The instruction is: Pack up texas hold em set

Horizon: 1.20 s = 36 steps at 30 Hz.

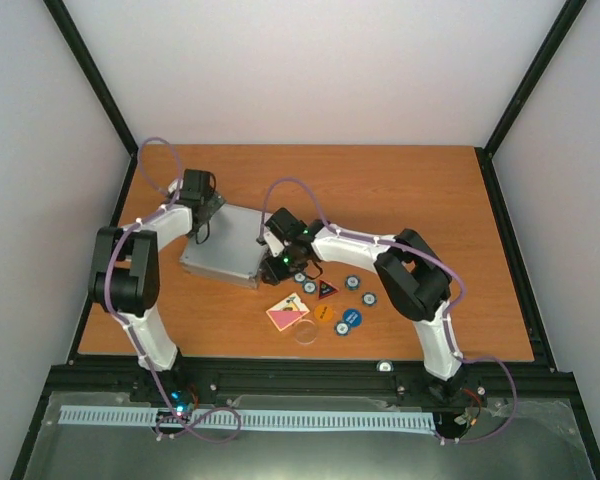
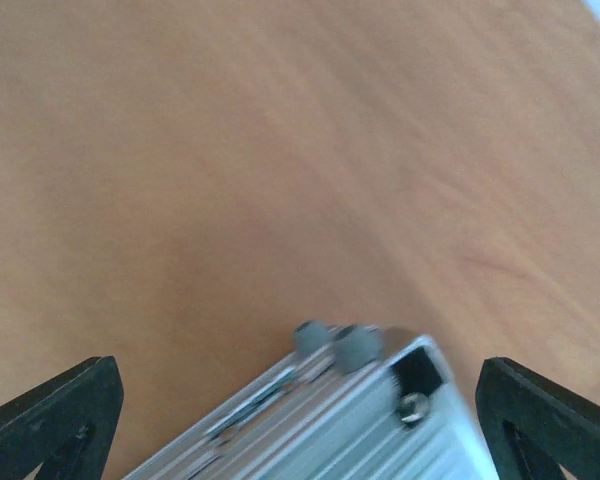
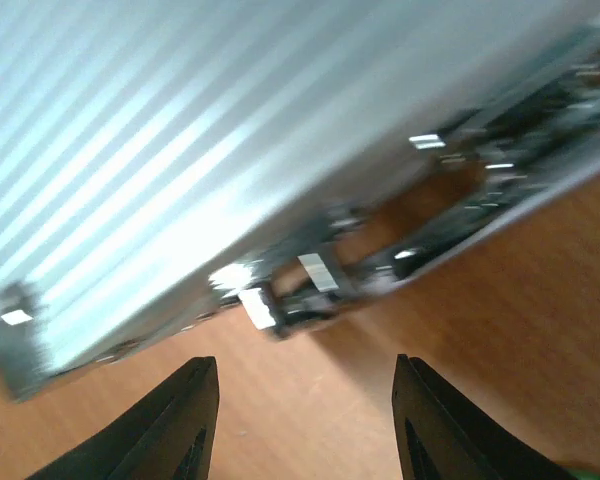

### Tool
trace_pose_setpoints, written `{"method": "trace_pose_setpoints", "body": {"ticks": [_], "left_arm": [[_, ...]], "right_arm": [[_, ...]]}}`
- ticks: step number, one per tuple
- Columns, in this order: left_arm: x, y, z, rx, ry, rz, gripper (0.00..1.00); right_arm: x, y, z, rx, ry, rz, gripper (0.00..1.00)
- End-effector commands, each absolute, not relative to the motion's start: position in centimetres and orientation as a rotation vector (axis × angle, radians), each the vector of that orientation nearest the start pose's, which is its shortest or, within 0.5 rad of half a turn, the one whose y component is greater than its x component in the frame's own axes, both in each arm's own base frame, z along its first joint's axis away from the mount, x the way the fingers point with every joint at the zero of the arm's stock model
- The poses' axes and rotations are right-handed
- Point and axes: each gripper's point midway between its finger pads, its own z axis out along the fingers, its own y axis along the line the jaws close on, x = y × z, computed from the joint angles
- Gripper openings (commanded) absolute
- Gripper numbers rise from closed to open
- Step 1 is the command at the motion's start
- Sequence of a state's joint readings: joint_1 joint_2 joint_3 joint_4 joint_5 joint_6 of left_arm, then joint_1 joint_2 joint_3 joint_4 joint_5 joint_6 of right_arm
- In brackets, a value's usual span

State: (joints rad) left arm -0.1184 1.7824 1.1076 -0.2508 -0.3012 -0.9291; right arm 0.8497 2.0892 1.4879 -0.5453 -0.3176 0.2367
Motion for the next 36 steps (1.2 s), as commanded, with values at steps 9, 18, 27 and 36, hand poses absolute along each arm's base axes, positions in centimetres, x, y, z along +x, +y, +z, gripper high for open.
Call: {"method": "trace_pose_setpoints", "body": {"ticks": [9, 18, 27, 36], "left_arm": [[50.4, -2.6, 19.1, -0.767, 2.088, -0.24, 1.0], [41.4, -1.0, 22.2, -0.951, 2.039, -0.272, 1.0], [32.6, -0.6, 17.4, -1.137, 2.024, -0.359, 1.0], [31.2, -1.3, 13.0, -1.229, 2.01, -0.434, 1.0]], "right_arm": [[28.7, 39.3, 9.4, -0.912, 2.543, 0.629, 0.5], [35.3, 37.1, 15.6, -0.732, 2.425, 0.608, 0.55], [40.6, 40.6, 13.4, -0.793, 2.402, 0.791, 0.66], [43.8, 42.8, 11.3, -0.785, 2.383, 0.867, 0.68]]}}
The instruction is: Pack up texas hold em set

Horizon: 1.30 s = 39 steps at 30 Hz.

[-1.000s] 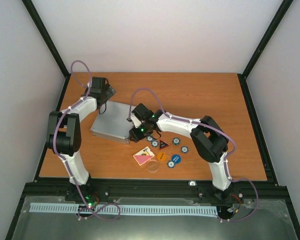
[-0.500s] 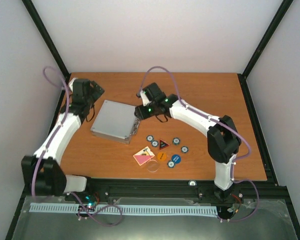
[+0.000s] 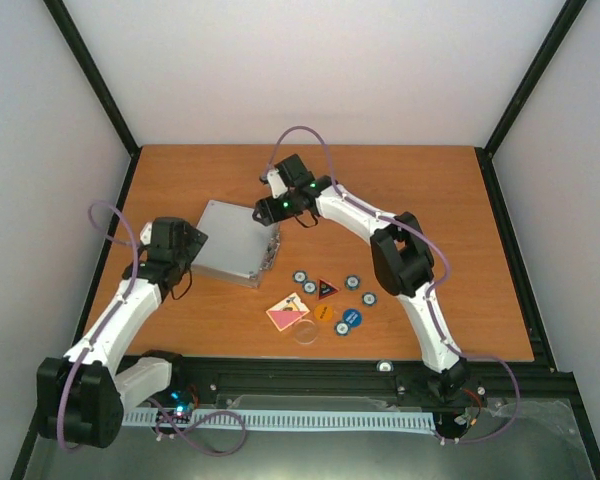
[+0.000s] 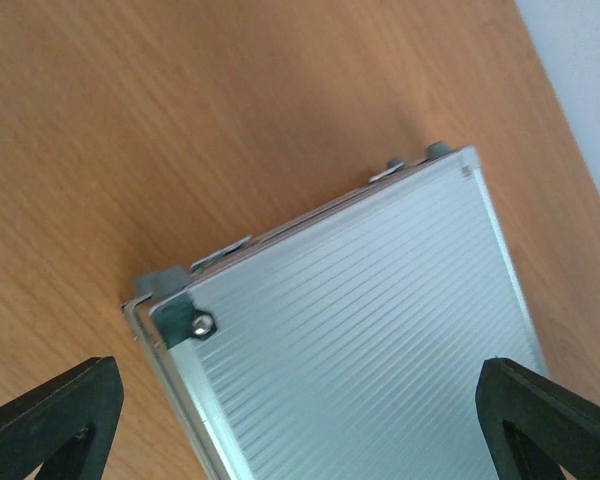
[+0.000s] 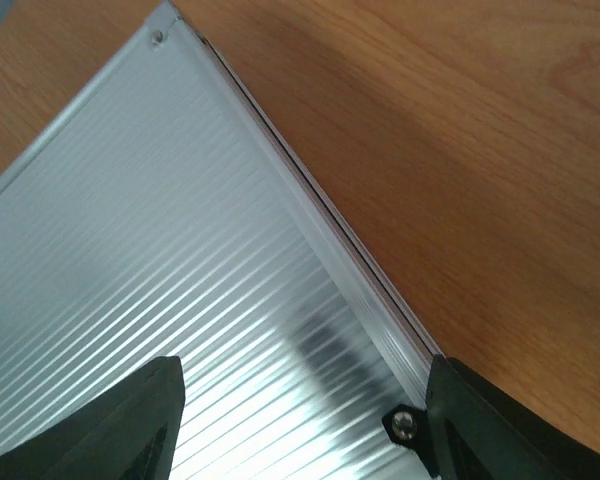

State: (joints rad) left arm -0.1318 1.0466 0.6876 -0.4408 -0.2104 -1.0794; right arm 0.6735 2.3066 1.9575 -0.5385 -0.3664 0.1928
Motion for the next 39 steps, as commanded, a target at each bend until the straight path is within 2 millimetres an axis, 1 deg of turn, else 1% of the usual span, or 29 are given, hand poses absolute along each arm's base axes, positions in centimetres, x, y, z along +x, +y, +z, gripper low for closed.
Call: {"method": "trace_pose_setpoints", "body": {"ticks": [1, 3, 6, 10, 14, 16, 19, 21, 24, 28, 32, 36, 39], "left_arm": [[31.2, -1.3, 12.5, -1.241, 2.003, -0.435, 1.0], [31.1, -1.3, 11.5, -1.259, 1.998, -0.435, 1.0], [31.2, -1.2, 10.6, -1.28, 1.997, -0.427, 1.0], [31.6, -1.6, 9.9, -1.282, 2.004, -0.441, 1.0], [32.1, -1.9, 9.9, -1.273, 2.011, -0.451, 1.0], [32.2, -2.0, 9.8, -1.274, 2.011, -0.453, 1.0], [32.3, -2.1, 9.5, -1.277, 2.022, -0.444, 1.0], [32.4, -2.1, 9.2, -1.281, 2.025, -0.441, 1.0], [32.8, -2.1, 8.7, -1.288, 2.026, -0.435, 1.0], [33.5, -2.3, 8.2, -1.288, 2.032, -0.436, 1.0], [34.6, -2.0, 8.3, -1.258, 2.031, -0.39, 1.0], [36.4, -1.7, 8.9, -1.182, 2.048, -0.321, 1.0], [38.3, -1.8, 9.7, -1.119, 2.051, -0.296, 1.0]], "right_arm": [[43.9, 42.9, 11.1, -0.787, 2.38, 0.872, 0.68], [43.8, 43.1, 10.7, -0.795, 2.384, 0.882, 0.68], [43.9, 42.8, 10.1, -0.79, 2.397, 0.861, 0.68], [45.2, 41.6, 9.7, -0.747, 2.399, 0.732, 0.68], [46.6, 41.1, 9.8, -0.722, 2.39, 0.667, 0.69], [47.0, 41.2, 9.7, -0.72, 2.39, 0.673, 0.69], [46.7, 41.9, 9.2, -0.749, 2.402, 0.736, 0.69], [46.2, 42.1, 8.2, -0.766, 2.429, 0.77, 0.68], [45.0, 42.4, 7.5, -0.786, 2.453, 0.85, 0.68], [43.6, 42.3, 7.7, -0.79, 2.447, 0.91, 0.68], [42.3, 41.8, 8.4, -0.797, 2.45, 0.942, 0.67], [40.4, 40.9, 8.6, -0.788, 2.46, 0.982, 0.67], [38.7, 40.3, 8.9, -0.78, 2.456, 1.034, 0.67]]}}
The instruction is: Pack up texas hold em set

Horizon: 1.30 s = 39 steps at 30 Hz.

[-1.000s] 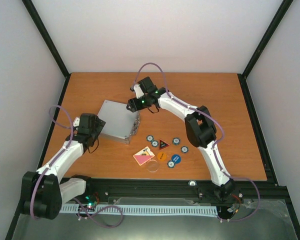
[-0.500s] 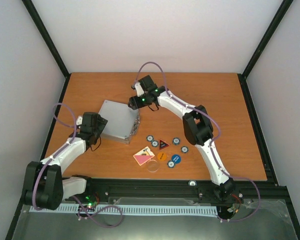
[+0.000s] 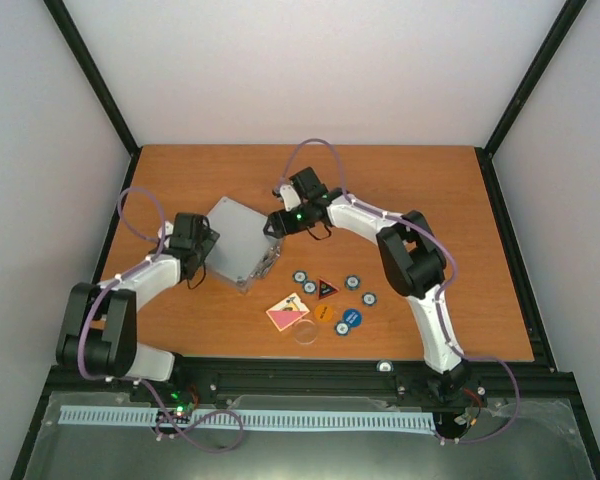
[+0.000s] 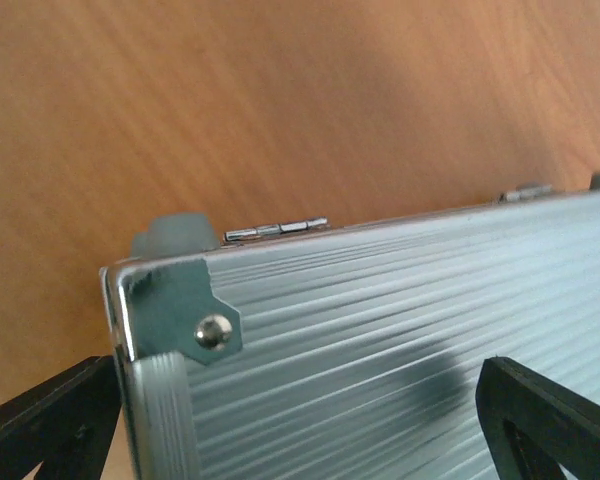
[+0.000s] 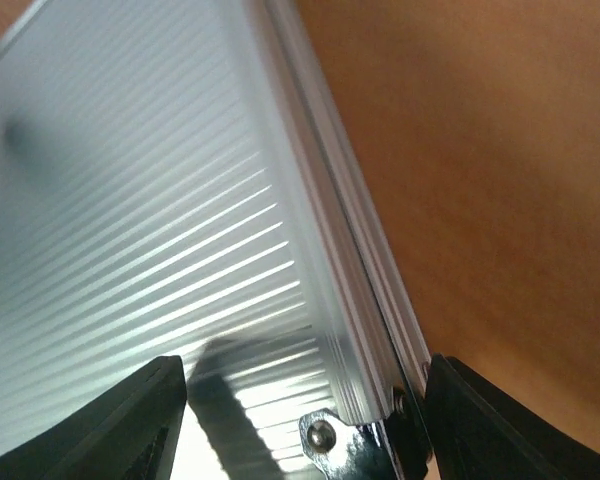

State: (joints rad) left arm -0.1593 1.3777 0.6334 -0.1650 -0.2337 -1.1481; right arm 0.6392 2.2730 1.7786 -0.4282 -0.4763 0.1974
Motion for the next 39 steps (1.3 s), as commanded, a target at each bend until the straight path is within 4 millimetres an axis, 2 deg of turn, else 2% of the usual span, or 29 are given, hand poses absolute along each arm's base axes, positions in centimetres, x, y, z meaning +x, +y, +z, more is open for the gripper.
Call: {"method": "trace_pose_setpoints", "body": {"ticks": [1, 8, 10, 13, 16, 19, 24, 28, 33, 39], "left_arm": [[39.0, -1.9, 10.0, -1.1, 2.046, -0.295, 1.0], [43.9, -3.3, 10.4, -0.985, 2.077, -0.308, 1.0], [44.9, -3.5, 10.7, -0.96, 2.087, -0.299, 1.0], [45.2, -3.3, 11.1, -0.937, 2.101, -0.267, 1.0], [44.5, -2.7, 12.0, -0.941, 2.101, -0.216, 1.0], [43.3, -1.7, 13.1, -0.942, 2.108, -0.145, 1.0], [41.3, -1.1, 16.1, -0.915, 2.095, -0.124, 1.0], [39.4, -1.3, 18.0, -0.861, 2.12, -0.14, 1.0], [37.3, -2.2, 19.0, -0.797, 2.138, -0.222, 1.0], [35.5, -2.0, 20.2, -0.776, 2.103, -0.248, 1.0]], "right_arm": [[38.0, 39.9, 8.5, -0.774, 2.468, 1.046, 0.67], [35.6, 38.0, 8.8, -0.743, 2.484, 1.047, 0.67], [35.5, 37.3, 9.0, -0.724, 2.488, 1.006, 0.68], [36.0, 36.2, 9.8, -0.688, 2.483, 0.912, 0.69], [36.6, 35.1, 11.0, -0.644, 2.468, 0.825, 0.69], [37.2, 33.7, 12.5, -0.588, 2.444, 0.731, 0.75], [35.5, 32.7, 13.7, -0.594, 2.422, 0.746, 0.75], [32.8, 32.3, 12.7, -0.624, 2.444, 0.798, 0.71], [29.5, 33.5, 11.5, -0.695, 2.416, 0.985, 0.67], [29.0, 35.1, 9.7, -0.714, 2.403, 1.074, 0.61]]}}
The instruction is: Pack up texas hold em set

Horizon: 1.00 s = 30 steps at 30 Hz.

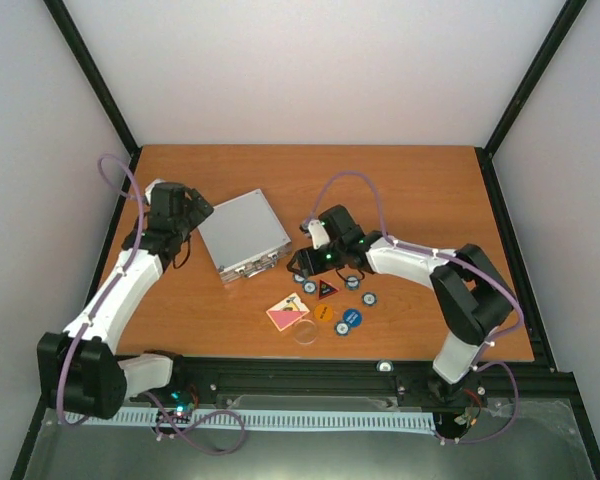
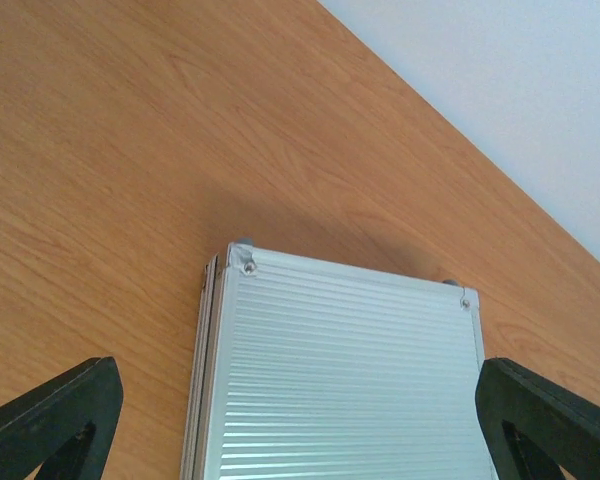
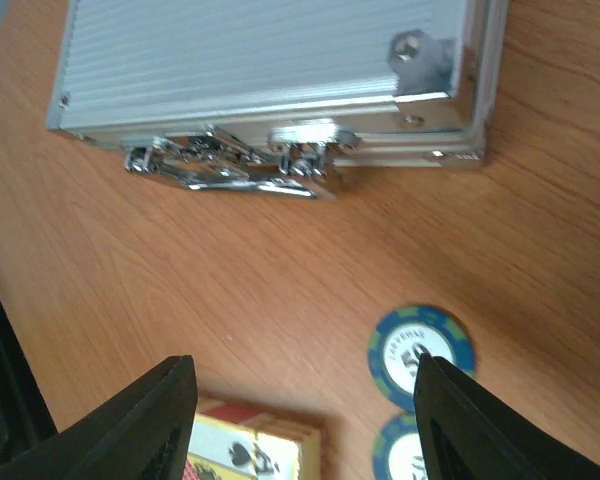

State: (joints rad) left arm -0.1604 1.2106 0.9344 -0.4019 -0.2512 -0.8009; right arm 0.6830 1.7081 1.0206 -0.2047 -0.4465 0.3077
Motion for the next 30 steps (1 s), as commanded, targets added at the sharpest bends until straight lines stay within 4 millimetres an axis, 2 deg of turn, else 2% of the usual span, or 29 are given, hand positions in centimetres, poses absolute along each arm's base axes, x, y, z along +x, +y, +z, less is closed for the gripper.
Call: {"method": "trace_pose_setpoints", "body": {"ticks": [1, 4, 8, 15, 18, 23, 30], "left_arm": [[35.3, -2.0, 20.4, -0.773, 2.101, -0.25, 1.0], [34.9, -1.9, 20.7, -0.77, 2.093, -0.253, 1.0], [34.5, -1.9, 20.9, -0.769, 2.08, -0.262, 1.0], [34.3, -2.2, 20.8, -0.766, 2.078, -0.292, 1.0], [34.2, -2.1, 20.8, -0.76, 2.079, -0.283, 1.0], [34.1, -2.1, 20.9, -0.753, 2.073, -0.284, 1.0], [33.8, -2.0, 20.9, -0.742, 2.075, -0.277, 1.0]], "right_arm": [[28.9, 35.4, 9.4, -0.722, 2.407, 1.096, 0.6], [28.7, 36.3, 8.6, -0.733, 2.424, 1.14, 0.59], [28.9, 37.3, 7.7, -0.751, 2.45, 1.091, 0.6], [30.6, 38.4, 6.6, -0.703, 2.457, 1.038, 0.59], [31.4, 38.7, 6.0, -0.67, 2.469, 1.007, 0.54], [31.5, 39.4, 4.6, -0.653, 2.468, 0.981, 0.54], [31.9, 40.7, 4.3, -0.675, 2.391, 0.872, 0.55]]}}
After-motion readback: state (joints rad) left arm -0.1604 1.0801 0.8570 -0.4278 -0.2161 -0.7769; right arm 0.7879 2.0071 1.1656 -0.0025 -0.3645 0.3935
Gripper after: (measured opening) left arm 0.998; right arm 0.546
